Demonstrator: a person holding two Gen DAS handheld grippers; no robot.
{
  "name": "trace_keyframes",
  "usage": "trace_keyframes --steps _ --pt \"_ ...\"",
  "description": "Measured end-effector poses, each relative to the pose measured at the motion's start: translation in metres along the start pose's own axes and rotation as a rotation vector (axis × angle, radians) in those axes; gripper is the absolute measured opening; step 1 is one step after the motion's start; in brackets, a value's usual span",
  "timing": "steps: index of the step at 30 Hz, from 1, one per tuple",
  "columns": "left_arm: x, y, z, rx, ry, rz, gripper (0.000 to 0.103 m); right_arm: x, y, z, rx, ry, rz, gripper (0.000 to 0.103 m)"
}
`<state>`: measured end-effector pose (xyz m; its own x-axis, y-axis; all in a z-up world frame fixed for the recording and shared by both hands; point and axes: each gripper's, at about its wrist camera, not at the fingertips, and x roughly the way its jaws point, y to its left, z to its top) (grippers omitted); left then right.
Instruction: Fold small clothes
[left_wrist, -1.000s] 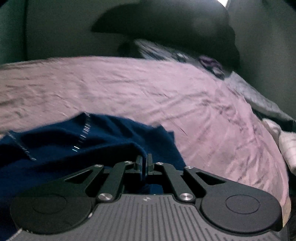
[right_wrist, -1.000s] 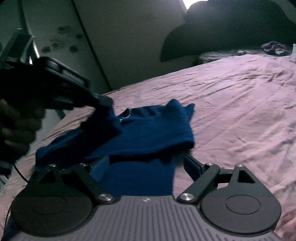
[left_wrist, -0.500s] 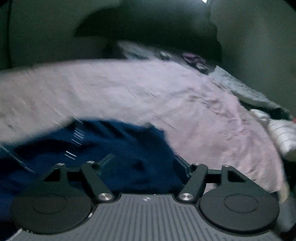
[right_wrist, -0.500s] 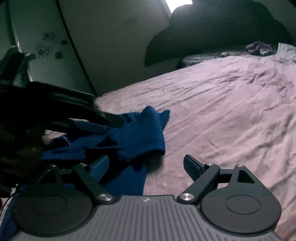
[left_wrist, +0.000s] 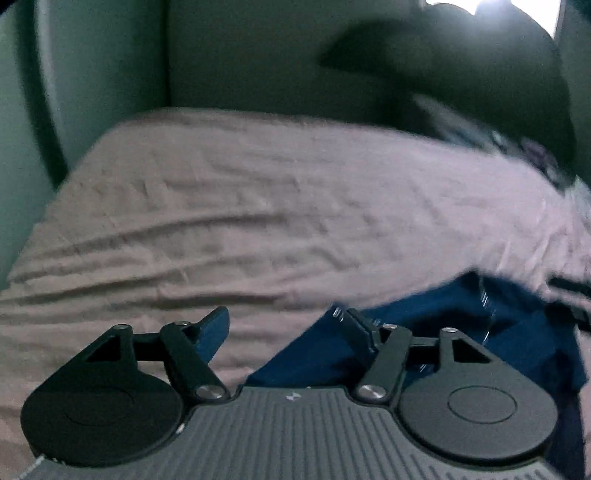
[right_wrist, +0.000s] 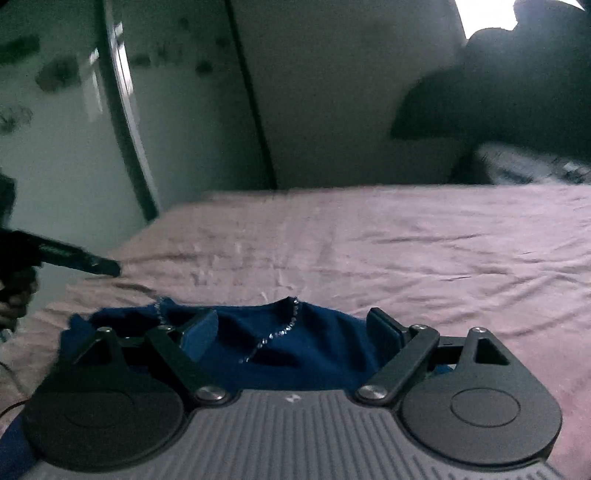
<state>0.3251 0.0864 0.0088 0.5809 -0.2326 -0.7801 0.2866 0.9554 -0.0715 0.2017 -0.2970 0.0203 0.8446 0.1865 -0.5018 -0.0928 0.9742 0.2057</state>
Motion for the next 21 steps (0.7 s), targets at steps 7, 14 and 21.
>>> trace_keyframes --steps 7,14,21 --pt "0.034 0.004 -0.015 0.082 0.125 -0.130 0.040 0.090 0.033 0.007 0.062 0.141 0.276 0.088" --pt "0.040 -0.004 -0.022 0.190 0.112 -0.158 0.018 0.151 0.049 0.011 0.320 0.283 0.579 0.088" --pt "0.037 -0.001 -0.031 0.173 0.051 -0.140 0.003 0.194 0.059 0.014 0.406 0.429 0.696 0.089"
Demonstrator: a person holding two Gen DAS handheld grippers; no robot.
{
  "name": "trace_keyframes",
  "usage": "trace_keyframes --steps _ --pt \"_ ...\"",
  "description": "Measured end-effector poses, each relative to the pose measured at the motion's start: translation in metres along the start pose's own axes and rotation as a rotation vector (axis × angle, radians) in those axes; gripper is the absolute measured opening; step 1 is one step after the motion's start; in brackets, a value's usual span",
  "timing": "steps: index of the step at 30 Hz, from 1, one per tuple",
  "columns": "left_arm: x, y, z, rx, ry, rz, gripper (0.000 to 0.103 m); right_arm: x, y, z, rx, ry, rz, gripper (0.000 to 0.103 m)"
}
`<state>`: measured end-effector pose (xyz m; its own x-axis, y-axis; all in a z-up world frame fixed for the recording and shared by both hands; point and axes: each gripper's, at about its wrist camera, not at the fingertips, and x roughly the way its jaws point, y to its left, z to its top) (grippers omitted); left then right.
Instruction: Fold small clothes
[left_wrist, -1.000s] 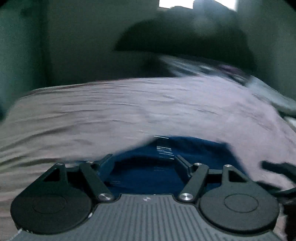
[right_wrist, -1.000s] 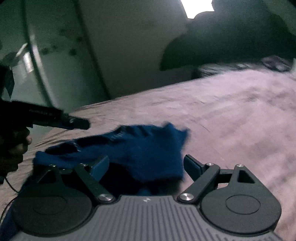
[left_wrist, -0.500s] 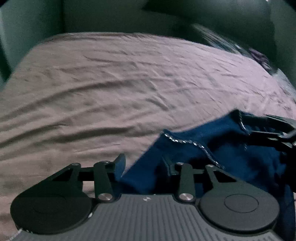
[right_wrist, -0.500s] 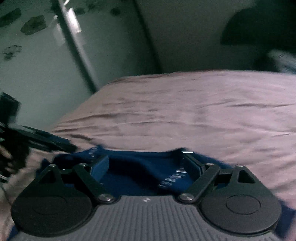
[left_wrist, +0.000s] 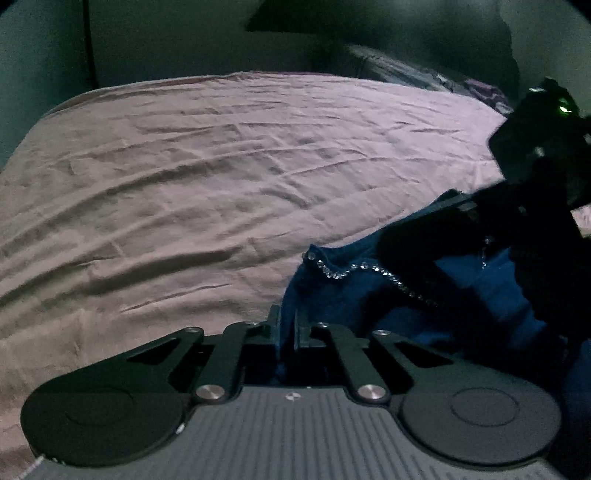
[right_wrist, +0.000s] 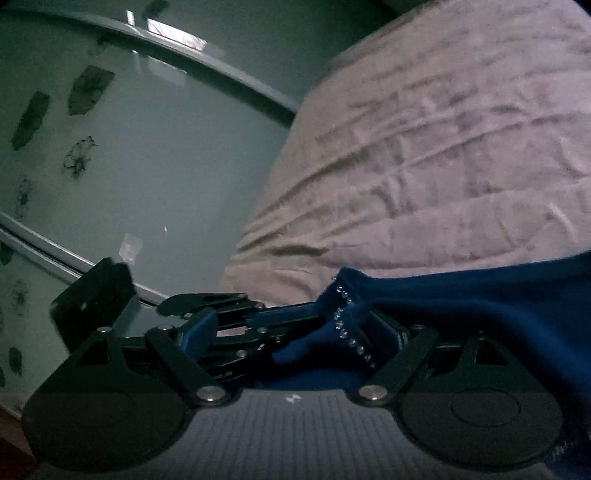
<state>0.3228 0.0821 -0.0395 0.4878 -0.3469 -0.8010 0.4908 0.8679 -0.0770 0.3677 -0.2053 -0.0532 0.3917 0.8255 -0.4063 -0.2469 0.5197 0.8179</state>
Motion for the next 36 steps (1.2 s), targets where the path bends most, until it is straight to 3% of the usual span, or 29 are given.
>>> trace_keyframes --steps 8,11,15,18,21,25,28,30,31,34,36 --pt "-0.009 -0.002 -0.010 -0.033 -0.102 0.023 0.002 0.025 0.000 0.023 0.027 0.063 0.110 0.095" --pt "-0.016 -0.001 -0.011 -0.041 -0.154 0.041 0.002 0.019 0.005 0.025 -0.007 0.013 0.012 0.094" --pt "-0.021 0.001 -0.009 -0.056 -0.204 0.059 0.002 0.015 -0.001 0.024 -0.005 0.066 0.057 0.094" --pt "-0.023 0.002 -0.006 -0.071 -0.256 0.080 0.002 0.023 -0.002 0.022 0.034 0.106 0.144 0.096" --pt "-0.017 0.000 0.003 -0.070 -0.260 0.110 0.002 0.032 0.001 0.030 0.063 0.042 0.253 0.096" --pt "-0.009 -0.002 0.013 -0.069 -0.268 0.159 0.003 0.038 0.008 0.045 0.043 -0.086 0.195 0.096" --pt "0.000 0.005 0.021 -0.116 -0.239 0.211 0.002 0.041 0.006 0.051 0.037 -0.131 0.146 0.096" --pt "-0.001 0.012 0.023 -0.163 -0.223 0.254 0.011 0.048 0.000 0.050 0.041 -0.136 0.068 0.096" --pt "-0.005 0.017 0.022 -0.198 -0.220 0.256 0.011 0.050 -0.003 0.049 0.045 -0.138 0.025 0.094" --pt "-0.023 0.034 0.014 -0.274 -0.197 0.220 0.021 0.052 -0.004 0.045 0.021 -0.154 0.012 0.094" --pt "-0.036 0.043 0.004 -0.309 -0.162 0.196 0.036 0.050 -0.004 0.044 0.020 -0.159 -0.005 0.094"
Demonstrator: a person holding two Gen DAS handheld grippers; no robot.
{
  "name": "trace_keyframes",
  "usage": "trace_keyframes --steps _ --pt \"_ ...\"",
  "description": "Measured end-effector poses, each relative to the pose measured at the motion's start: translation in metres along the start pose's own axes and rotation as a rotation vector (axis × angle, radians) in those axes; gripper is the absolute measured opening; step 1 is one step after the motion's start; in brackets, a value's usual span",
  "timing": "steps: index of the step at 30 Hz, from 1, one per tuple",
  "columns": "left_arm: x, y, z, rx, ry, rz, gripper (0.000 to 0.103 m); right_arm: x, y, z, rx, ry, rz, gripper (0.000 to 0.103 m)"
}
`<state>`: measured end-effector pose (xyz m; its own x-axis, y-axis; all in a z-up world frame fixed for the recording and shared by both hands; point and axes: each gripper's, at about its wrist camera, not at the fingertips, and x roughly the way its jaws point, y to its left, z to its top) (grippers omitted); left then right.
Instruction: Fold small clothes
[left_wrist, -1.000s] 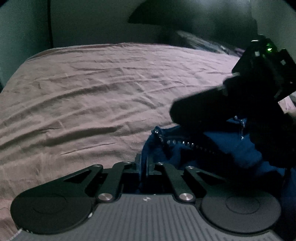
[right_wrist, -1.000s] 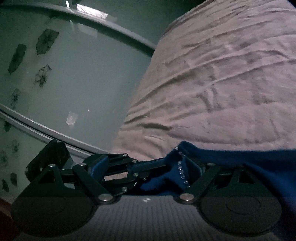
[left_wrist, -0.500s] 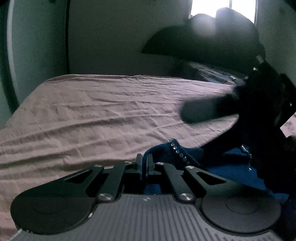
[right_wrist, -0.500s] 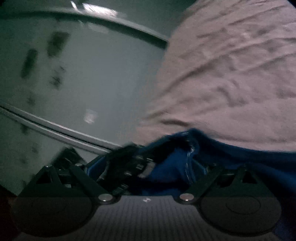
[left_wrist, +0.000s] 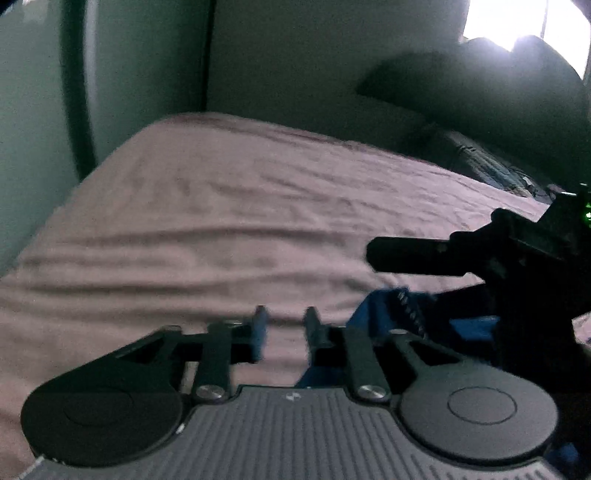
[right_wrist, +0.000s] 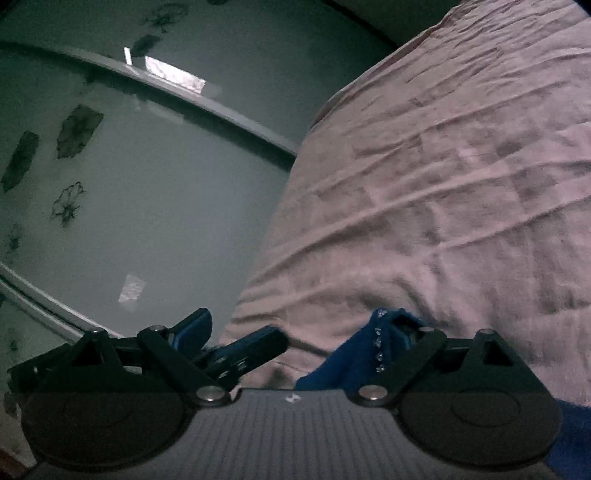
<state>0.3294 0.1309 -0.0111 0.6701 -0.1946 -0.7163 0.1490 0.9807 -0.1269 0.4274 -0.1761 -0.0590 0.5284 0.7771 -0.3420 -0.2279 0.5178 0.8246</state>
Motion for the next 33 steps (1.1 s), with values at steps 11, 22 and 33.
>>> trace_keyframes --steps 11,22,33 --pt "-0.004 0.025 -0.029 -0.160 0.155 -0.198 0.048 -0.064 0.059 -0.026 -0.276 0.055 -0.335 0.095" --pt "-0.035 0.013 -0.026 -0.106 -0.061 -0.031 0.005 -0.160 0.065 -0.102 -0.505 -0.009 -0.552 0.095" --pt "-0.037 0.021 -0.033 -0.068 -0.073 0.150 0.033 -0.246 0.073 -0.128 -0.514 -0.370 -0.796 0.095"
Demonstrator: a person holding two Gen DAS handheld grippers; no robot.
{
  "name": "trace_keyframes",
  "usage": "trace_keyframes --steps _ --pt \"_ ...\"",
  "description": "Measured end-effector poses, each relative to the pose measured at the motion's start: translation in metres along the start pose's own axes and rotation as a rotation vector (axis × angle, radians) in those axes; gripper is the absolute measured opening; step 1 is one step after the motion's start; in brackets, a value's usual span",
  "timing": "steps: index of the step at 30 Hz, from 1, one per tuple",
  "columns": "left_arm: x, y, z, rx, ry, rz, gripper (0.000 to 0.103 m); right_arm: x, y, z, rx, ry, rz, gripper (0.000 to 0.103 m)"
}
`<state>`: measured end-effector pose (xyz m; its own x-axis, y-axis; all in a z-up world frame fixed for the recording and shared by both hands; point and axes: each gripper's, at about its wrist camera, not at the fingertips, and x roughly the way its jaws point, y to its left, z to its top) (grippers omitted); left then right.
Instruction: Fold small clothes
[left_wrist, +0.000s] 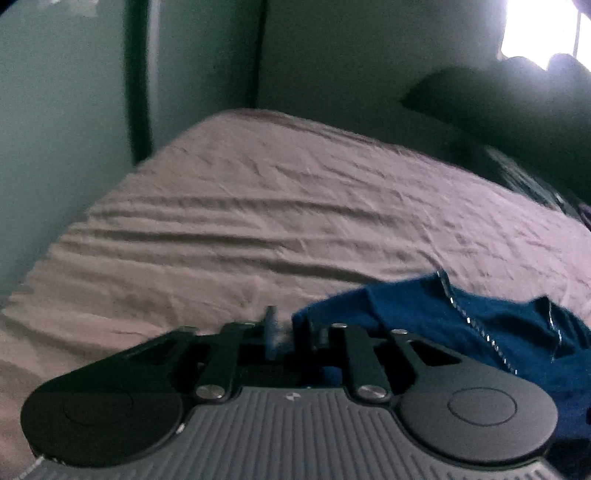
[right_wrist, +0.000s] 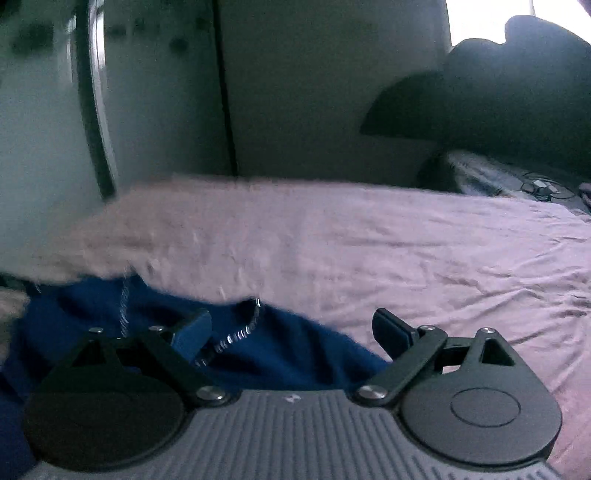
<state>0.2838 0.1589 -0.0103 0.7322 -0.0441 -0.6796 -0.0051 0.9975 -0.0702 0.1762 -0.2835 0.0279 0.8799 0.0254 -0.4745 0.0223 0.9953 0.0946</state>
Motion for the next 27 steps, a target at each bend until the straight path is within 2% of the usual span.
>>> trace_keyframes --steps 2,4,7,10,13,15,16,17,18,19,22,23,24,25,27 --pt "-0.016 -0.004 0.000 0.018 -0.047 0.037 0.043 -0.015 0.002 -0.006 -0.025 0.011 0.028 0.095" --pt "-0.032 -0.010 -0.004 0.047 -0.085 0.035 0.048 -0.021 0.008 -0.015 -0.072 0.051 0.055 0.095" --pt "-0.051 -0.032 -0.017 0.139 -0.090 -0.038 0.055 -0.028 0.023 -0.036 -0.133 0.102 0.101 0.095" --pt "-0.058 -0.062 -0.037 0.246 -0.066 -0.085 0.057 -0.037 0.051 -0.060 -0.280 0.084 0.111 0.095" --pt "-0.056 -0.091 -0.061 0.330 -0.055 -0.143 0.059 -0.037 0.078 -0.081 -0.437 0.068 0.042 0.094" --pt "-0.052 -0.102 -0.075 0.378 -0.050 -0.145 0.062 -0.031 0.085 -0.090 -0.501 0.078 -0.022 0.094" --pt "-0.047 -0.106 -0.080 0.391 -0.050 -0.127 0.062 -0.027 0.084 -0.094 -0.523 0.082 -0.100 0.094" --pt "-0.044 -0.107 -0.085 0.394 -0.049 -0.114 0.063 -0.023 0.077 -0.097 -0.522 0.072 -0.230 0.094" --pt "-0.040 -0.104 -0.087 0.387 -0.044 -0.114 0.063 -0.025 0.065 -0.096 -0.484 0.051 -0.329 0.095" --pt "-0.039 -0.101 -0.089 0.373 -0.035 -0.121 0.064 -0.032 0.046 -0.093 -0.386 0.030 -0.410 0.095" --pt "-0.037 -0.094 -0.090 0.339 -0.024 -0.129 0.065 -0.072 -0.028 -0.085 0.100 -0.043 -0.489 0.095" --pt "-0.037 -0.094 -0.090 0.334 -0.024 -0.129 0.065 -0.082 -0.040 -0.086 0.186 -0.071 -0.521 0.095" --pt "-0.037 -0.095 -0.090 0.336 -0.024 -0.126 0.065 -0.090 -0.044 -0.086 0.218 -0.102 -0.535 0.095" --pt "-0.037 -0.097 -0.090 0.344 -0.027 -0.122 0.065 -0.097 -0.040 -0.086 0.197 -0.133 -0.507 0.095" --pt "-0.039 -0.098 -0.092 0.360 -0.037 -0.109 0.066 -0.096 -0.021 -0.084 0.105 -0.139 -0.420 0.095"
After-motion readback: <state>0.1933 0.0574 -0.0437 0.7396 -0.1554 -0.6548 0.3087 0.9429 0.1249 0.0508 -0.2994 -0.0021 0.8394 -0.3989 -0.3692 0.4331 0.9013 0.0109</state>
